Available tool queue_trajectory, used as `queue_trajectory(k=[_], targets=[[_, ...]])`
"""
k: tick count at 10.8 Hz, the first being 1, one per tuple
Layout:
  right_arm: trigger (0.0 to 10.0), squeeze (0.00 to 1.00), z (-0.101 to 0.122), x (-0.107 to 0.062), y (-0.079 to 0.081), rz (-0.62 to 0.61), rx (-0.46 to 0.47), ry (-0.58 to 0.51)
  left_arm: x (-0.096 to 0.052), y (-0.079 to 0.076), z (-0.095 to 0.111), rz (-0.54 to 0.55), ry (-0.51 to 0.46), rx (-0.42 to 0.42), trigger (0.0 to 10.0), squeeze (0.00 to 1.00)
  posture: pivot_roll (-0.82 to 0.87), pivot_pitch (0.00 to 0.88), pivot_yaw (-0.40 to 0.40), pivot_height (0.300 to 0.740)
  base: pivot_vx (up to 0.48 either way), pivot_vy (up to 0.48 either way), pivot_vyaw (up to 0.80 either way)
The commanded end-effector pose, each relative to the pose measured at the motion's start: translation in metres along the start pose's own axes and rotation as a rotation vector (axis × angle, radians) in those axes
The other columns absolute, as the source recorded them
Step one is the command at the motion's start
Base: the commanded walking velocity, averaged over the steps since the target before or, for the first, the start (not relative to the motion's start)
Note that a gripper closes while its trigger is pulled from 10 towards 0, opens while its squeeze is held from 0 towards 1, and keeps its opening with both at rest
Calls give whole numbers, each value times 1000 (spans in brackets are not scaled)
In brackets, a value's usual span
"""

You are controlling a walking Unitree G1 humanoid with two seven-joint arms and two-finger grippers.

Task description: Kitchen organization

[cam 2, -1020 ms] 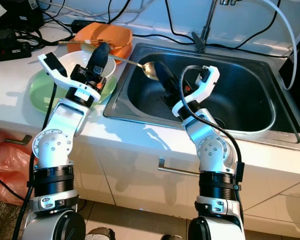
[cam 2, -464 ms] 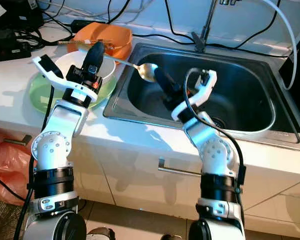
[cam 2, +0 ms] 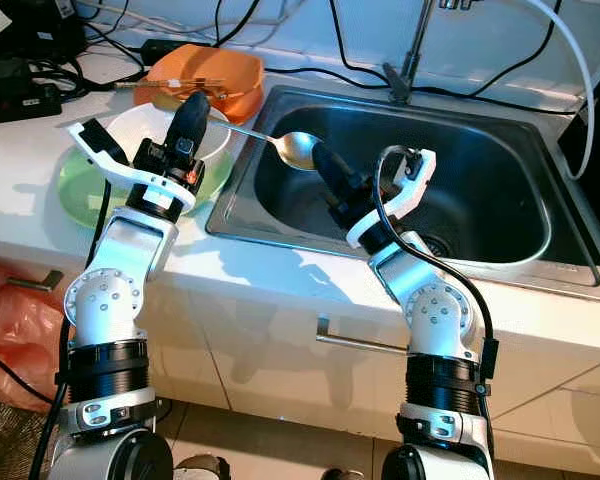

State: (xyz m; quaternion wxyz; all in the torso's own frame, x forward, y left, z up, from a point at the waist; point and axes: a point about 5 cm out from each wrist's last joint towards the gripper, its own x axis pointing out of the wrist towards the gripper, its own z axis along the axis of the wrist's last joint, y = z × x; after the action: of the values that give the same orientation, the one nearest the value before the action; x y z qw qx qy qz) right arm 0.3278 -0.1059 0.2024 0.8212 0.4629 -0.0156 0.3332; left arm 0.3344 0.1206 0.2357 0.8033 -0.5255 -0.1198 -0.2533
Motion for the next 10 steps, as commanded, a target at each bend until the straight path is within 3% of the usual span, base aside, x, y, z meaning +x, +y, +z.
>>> queue_trajectory(k=[1,2,3,5,8,10], targets=[[0,0,-5,7,16,92,-16,41,2,-2,-33,8,173,19,4235,0,114,66,-24,740,0,0,0],[0,0,-5,7,13,73,-20,40,0,-3,-40,-12,226,55,8941,376,115,63,-27,740,0,0,0],[0,0,-5,8,11,49,-20,31,-4,-5,-48,-36,280,90,10000,1000,116,60,-26,740,0,0,0],[0,0,-2,10,8,20,-25,14,-8,-8,-58,-66,339,133,10000,1000,117,57,-26,740,0,0,0],[0,0,18,12,-12,-192,-54,-129,-16,-10,-65,-122,433,229,10000,1000,117,53,-25,740,0,0,0],[0,0,31,8,-30,-342,-91,-221,-21,-6,-61,-107,438,266,10000,1000,126,51,-28,740,0,0,0]])
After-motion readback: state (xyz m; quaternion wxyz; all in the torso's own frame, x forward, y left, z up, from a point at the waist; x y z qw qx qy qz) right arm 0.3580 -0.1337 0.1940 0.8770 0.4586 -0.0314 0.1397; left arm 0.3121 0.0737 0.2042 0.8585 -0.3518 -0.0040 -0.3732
